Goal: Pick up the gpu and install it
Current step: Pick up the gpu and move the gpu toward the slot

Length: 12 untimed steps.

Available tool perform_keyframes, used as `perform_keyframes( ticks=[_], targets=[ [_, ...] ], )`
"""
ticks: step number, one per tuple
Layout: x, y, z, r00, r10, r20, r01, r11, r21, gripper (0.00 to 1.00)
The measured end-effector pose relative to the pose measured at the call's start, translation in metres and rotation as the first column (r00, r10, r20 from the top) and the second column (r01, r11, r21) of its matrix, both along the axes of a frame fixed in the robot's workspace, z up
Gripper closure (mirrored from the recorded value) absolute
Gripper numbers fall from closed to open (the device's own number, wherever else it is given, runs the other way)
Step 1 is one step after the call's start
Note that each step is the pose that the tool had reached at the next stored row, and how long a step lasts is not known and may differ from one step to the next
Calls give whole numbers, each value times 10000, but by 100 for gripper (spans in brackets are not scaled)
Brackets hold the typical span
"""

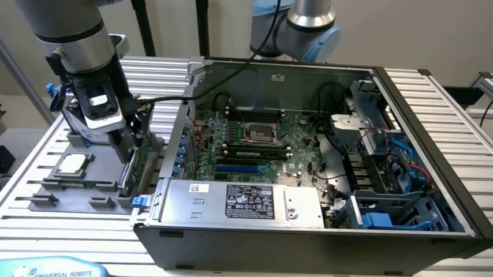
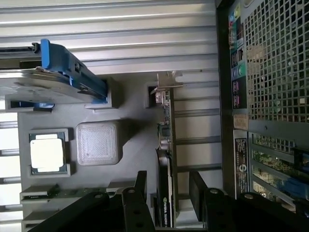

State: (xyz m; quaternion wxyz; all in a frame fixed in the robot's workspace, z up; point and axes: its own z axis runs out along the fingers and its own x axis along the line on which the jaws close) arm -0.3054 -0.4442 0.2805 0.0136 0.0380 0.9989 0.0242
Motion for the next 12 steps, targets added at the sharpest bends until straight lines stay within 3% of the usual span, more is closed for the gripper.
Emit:
perform_keyframes(
  ticks=[12],
  targets=[
    [0,-41,-219,9998,-196,9,196,9998,0,52]
  ],
)
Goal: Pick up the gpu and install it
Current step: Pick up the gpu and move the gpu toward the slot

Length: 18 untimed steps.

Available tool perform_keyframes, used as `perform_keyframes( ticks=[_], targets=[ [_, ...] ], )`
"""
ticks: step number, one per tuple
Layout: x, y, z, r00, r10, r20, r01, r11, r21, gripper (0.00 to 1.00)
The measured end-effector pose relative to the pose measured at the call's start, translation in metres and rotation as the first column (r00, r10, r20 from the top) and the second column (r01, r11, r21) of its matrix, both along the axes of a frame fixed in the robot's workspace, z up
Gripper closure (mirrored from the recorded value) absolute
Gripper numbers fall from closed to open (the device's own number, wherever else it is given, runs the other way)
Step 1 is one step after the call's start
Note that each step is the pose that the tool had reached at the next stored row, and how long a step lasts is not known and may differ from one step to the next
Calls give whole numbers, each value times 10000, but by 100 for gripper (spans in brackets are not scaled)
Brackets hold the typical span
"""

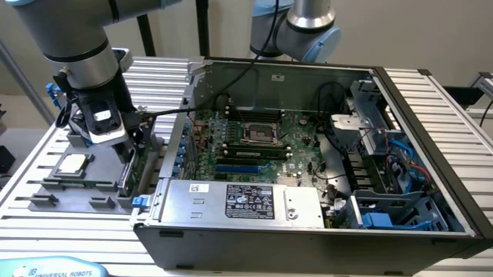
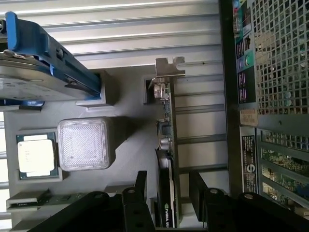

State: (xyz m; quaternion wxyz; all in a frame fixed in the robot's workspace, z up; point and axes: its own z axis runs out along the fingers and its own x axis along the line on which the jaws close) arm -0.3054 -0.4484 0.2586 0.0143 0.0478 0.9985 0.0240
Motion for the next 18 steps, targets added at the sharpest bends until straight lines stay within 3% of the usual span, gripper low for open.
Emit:
perform_keyframes(
  ticks=[9,18],
  targets=[
    [0,-5,-154,9999,-105,21,105,9999,-8,52],
    [-18,11,-166,9999,-104,21,104,9999,-9,52]
  ],
)
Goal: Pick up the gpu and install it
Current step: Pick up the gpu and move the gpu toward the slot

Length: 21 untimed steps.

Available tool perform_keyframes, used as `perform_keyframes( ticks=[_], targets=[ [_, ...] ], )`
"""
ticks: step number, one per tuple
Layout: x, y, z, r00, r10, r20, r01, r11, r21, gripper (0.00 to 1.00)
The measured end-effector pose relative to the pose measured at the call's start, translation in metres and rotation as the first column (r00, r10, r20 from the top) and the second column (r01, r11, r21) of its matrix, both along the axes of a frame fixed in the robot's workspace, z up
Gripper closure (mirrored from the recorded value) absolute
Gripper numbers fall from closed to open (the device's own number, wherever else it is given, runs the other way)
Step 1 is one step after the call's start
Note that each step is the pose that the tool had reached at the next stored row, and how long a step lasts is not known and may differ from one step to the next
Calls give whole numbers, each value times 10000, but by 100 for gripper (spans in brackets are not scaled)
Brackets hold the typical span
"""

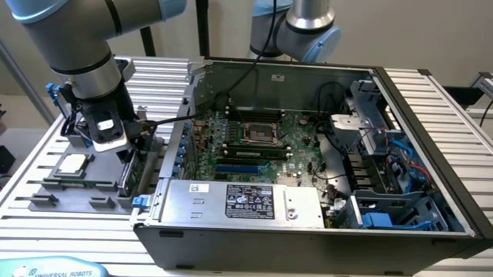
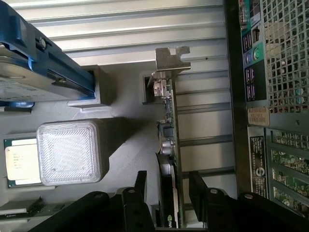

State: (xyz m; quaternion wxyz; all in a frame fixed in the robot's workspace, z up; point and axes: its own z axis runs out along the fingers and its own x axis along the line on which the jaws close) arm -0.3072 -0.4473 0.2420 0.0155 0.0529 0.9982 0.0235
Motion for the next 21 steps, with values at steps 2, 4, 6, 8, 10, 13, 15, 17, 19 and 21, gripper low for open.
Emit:
perform_keyframes(
  ticks=[2,4,6,8,10,13,15,17,19,21],
  targets=[
    [0,1,-7,10000,2,2,-2,10000,0,52],
    [-1,1,-14,10000,0,4,0,10000,1,52],
    [0,2,-22,10000,0,7,0,10000,2,52],
    [1,2,-31,10000,-1,10,1,10000,1,52],
    [8,2,-37,10000,0,10,0,10000,1,52],
    [15,2,-38,10000,-1,10,1,10000,1,52],
    [17,2,-38,10000,0,10,0,10000,1,52],
    [18,2,-38,10000,0,9,0,10000,0,54],
    [19,3,-38,10000,0,10,0,10000,1,61],
    [19,3,-38,10000,0,9,0,10000,0,61]
  ],
)
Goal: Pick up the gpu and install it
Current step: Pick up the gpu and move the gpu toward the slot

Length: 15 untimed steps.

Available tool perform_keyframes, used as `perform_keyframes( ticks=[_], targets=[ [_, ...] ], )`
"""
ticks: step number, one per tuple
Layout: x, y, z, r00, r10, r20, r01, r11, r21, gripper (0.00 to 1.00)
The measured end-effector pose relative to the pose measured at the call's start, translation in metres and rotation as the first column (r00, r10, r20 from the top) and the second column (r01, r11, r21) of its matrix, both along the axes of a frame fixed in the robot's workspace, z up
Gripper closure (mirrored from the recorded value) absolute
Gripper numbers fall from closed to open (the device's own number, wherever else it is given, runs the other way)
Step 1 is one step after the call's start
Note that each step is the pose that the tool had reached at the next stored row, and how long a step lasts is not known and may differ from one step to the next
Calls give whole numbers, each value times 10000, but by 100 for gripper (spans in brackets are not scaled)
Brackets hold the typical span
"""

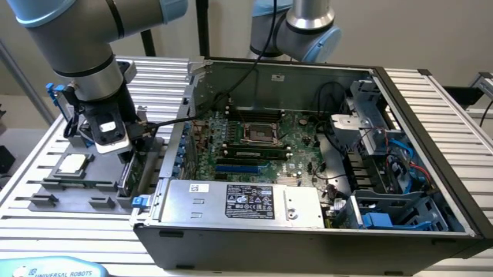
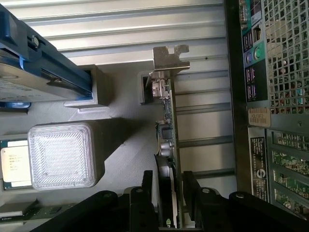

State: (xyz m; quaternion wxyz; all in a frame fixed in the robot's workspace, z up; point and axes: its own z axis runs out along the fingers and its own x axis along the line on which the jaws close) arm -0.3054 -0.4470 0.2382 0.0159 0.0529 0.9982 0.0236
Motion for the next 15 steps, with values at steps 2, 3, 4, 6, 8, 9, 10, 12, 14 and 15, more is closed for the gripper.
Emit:
perform_keyframes(
  ticks=[2,3,4,6,8,9,10,12,14,15],
  targets=[
    [0,0,0,10000,1,-1,-1,10000,0,63],
    [0,0,0,10000,1,-1,-1,10000,0,63],
    [-1,2,0,10000,-2,0,2,10000,0,70],
    [-1,2,0,10000,-1,0,1,10000,0,70],
    [-1,2,0,10000,0,-2,0,10000,0,70],
    [0,2,0,10000,0,0,0,10000,0,72],
    [0,2,0,10000,0,0,0,10000,0,72],
    [0,2,0,10000,-1,1,1,10000,0,72],
    [0,2,0,10000,-1,-1,1,10000,0,72],
    [0,2,0,10000,0,-1,0,10000,-1,73]
  ],
)
